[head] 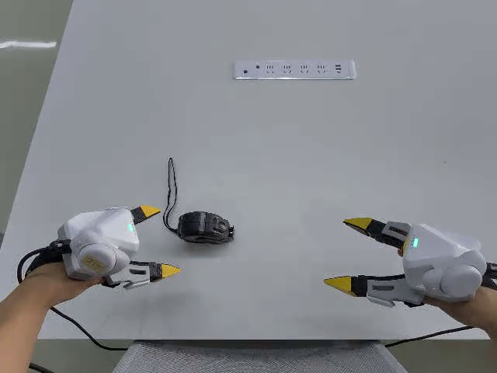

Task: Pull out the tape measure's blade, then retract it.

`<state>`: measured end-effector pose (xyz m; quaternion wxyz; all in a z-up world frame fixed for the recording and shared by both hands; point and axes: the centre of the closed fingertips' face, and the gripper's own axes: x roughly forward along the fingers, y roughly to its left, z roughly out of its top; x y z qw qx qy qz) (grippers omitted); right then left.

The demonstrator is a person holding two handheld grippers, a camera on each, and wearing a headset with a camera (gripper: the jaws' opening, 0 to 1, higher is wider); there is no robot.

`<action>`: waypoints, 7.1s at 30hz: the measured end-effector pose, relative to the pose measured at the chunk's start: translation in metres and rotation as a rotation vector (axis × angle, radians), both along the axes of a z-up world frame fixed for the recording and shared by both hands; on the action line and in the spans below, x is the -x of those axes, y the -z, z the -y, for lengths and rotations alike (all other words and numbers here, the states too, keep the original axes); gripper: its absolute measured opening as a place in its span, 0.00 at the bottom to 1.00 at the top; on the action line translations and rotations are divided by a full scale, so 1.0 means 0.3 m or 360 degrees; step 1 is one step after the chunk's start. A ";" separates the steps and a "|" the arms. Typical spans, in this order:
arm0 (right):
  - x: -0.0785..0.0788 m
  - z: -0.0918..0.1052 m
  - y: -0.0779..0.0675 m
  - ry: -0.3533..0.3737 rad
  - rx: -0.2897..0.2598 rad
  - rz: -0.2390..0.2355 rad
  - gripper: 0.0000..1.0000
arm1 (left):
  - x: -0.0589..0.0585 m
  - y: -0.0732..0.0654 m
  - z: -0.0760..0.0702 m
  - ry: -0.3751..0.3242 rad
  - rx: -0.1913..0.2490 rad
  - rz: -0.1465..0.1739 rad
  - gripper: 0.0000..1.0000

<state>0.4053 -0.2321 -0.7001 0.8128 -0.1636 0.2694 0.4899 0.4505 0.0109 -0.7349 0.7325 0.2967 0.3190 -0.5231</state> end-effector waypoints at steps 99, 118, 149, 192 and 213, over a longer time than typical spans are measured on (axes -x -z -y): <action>-0.222 -0.547 0.370 -0.0546 0.0008 -0.0093 0.18 | -0.093 0.188 0.124 0.0481 -0.0121 -0.0080 0.29; -0.211 -0.551 0.377 -0.0605 0.0027 -0.0066 0.12 | -0.091 0.190 0.121 0.0489 -0.0088 -0.0086 0.29; -0.217 -0.551 0.353 -0.0636 0.0066 -0.0067 0.09 | -0.090 0.187 0.107 0.0458 -0.0086 -0.0099 0.29; -0.216 -0.523 0.342 -0.0658 0.0097 -0.0036 0.10 | -0.092 0.188 0.098 0.0442 -0.0086 -0.0108 0.29; -0.217 -0.504 0.342 -0.0666 0.0118 -0.0022 0.10 | -0.094 0.189 0.100 0.0434 -0.0082 -0.0104 0.29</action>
